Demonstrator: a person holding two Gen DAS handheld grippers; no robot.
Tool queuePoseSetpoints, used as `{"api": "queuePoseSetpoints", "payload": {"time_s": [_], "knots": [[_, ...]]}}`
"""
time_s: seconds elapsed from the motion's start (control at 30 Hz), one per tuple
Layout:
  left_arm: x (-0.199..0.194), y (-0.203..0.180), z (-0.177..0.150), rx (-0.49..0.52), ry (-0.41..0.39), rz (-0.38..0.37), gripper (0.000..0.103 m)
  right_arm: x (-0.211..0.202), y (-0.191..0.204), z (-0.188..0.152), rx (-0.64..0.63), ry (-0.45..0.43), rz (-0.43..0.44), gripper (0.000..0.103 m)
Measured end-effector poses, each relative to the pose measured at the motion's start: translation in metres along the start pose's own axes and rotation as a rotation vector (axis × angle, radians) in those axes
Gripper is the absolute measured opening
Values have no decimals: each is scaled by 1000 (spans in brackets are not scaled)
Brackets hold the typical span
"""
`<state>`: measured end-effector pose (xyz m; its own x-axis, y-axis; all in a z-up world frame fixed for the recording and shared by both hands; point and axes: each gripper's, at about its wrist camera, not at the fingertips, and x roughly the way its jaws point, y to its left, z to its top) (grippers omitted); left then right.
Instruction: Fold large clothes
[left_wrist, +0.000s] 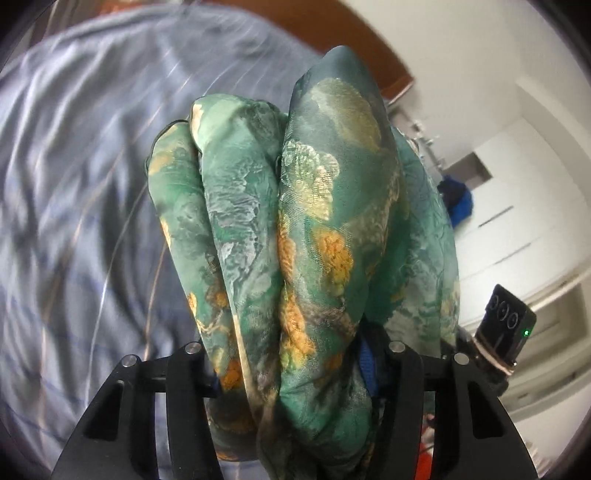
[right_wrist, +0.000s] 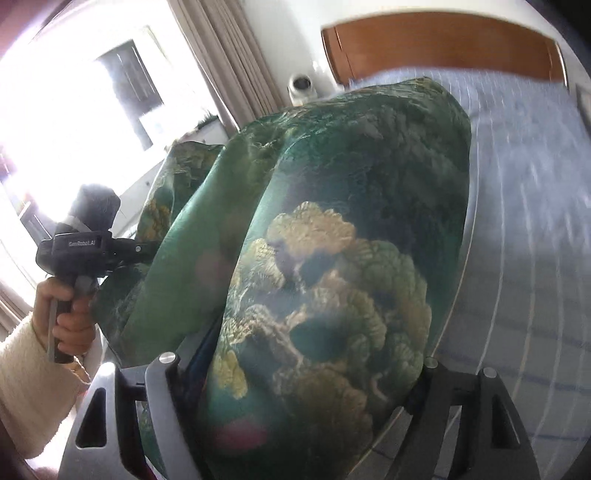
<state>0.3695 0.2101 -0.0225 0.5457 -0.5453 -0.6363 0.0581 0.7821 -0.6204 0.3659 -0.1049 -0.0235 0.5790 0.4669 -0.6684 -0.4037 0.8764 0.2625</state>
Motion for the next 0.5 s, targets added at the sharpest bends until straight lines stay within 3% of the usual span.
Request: {"api": "queuePoseSetpoints", "payload": {"time_s": [0.2,0.27,0.33,0.4,0.47,0.5], "knots": [[13,-43,83,115,-101,22,57,-26,-22,63,-1,-121,-1,76],[29,-40,100,126,-127,54,72,-19,-45,90,32,-135,15,76],[57,-24,114,125,-151,130,102,-4,-70,108,95,-116,58,86],[92,5,121,91,-144,305,102,27,-121,118,270,-67,95,103],[110,26,112,45,-88,402,100,43,-159,112,352,-30,-15,103],[113,37,100,25,-79,412,97,46,-165,106,350,-18,-73,103]]}}
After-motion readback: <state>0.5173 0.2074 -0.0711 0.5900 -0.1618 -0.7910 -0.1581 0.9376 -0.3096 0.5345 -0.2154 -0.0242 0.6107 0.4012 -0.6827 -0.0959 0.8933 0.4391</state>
